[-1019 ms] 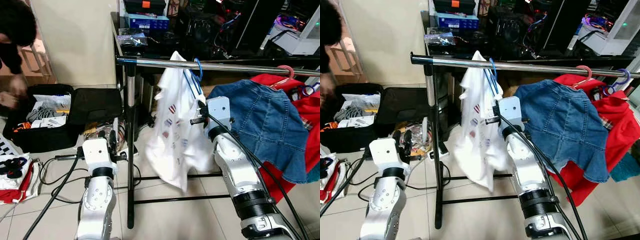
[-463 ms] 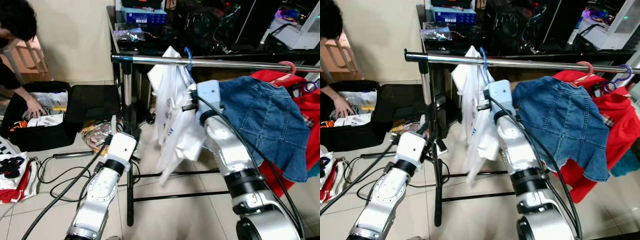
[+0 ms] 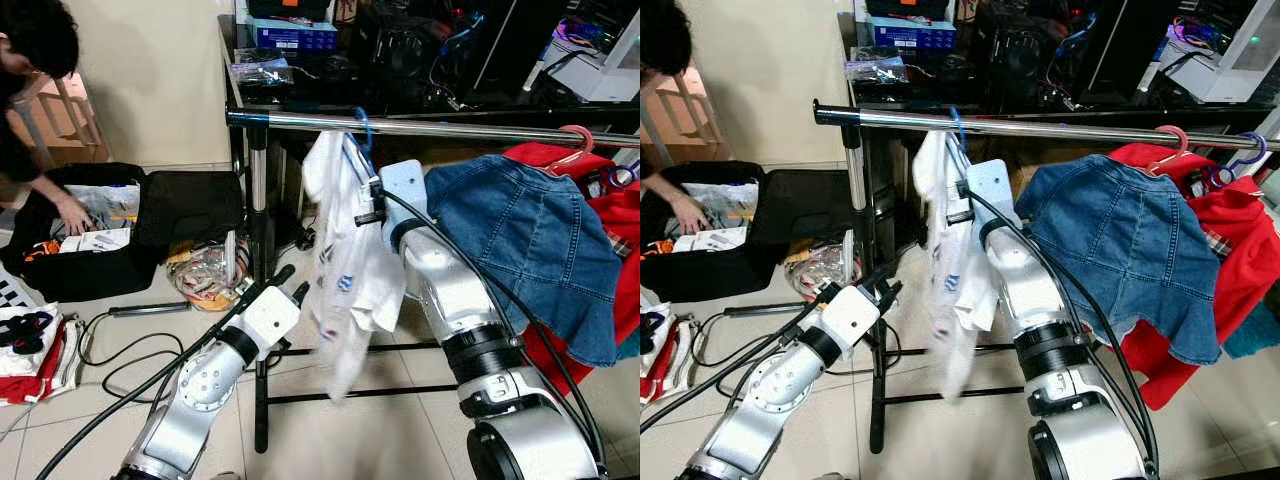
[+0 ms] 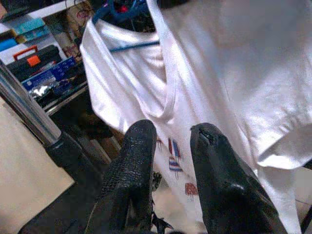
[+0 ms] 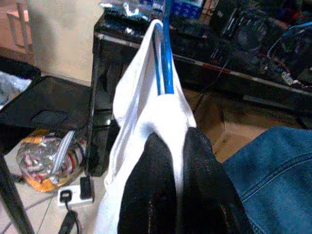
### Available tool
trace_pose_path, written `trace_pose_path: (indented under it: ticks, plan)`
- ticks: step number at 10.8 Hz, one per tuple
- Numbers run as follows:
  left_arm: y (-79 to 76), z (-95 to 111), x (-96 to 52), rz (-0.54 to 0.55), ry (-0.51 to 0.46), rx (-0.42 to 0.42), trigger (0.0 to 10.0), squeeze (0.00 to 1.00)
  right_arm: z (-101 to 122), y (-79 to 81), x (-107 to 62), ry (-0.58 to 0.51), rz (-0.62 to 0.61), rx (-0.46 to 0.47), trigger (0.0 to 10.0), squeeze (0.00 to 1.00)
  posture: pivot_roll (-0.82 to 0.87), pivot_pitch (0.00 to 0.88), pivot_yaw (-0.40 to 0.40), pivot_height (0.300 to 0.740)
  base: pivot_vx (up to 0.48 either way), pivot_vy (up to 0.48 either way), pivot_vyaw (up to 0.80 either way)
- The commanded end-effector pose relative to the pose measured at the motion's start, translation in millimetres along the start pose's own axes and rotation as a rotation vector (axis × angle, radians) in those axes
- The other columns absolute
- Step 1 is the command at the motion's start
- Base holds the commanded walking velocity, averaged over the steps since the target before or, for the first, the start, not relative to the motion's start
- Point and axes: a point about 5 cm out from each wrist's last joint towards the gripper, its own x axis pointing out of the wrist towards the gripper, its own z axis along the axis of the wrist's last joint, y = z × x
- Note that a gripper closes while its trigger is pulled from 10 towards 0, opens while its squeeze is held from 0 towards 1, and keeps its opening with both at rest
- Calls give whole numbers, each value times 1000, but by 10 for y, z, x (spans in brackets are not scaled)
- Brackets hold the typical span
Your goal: Hang hanger
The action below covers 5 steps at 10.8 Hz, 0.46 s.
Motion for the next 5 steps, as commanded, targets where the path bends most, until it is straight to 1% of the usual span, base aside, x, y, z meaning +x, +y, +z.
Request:
trace_pose_path:
  ticks: [1, 2, 3, 4, 5]
  plan:
    - [-23, 48, 15, -30, -24, 17, 10000, 0, 76, -57, 16, -9, -13, -23, 10000, 0, 223, 79, -126, 740, 0, 0, 0]
    - [-11, 40, 12, -29, -24, 21, 10000, 0, 73, -35, 12, -12, 9, -16, 10000, 0, 222, 77, -125, 740, 0, 0, 0]
    - [-1, 38, 14, -25, -27, 22, 10000, 0, 60, 17, -13, -19, 60, 2, 10000, 1000, 221, 76, -122, 740, 0, 0, 0]
    - [1, 38, 15, -24, -28, 22, 10000, 0, 42, 45, -24, -12, 82, 0, 10000, 1000, 220, 76, -121, 740, 0, 0, 0]
    - [-8, 42, 19, -26, -31, 16, 10000, 0, -20, 86, -38, 16, 105, -23, 10000, 51, 218, 75, -119, 740, 0, 0, 0]
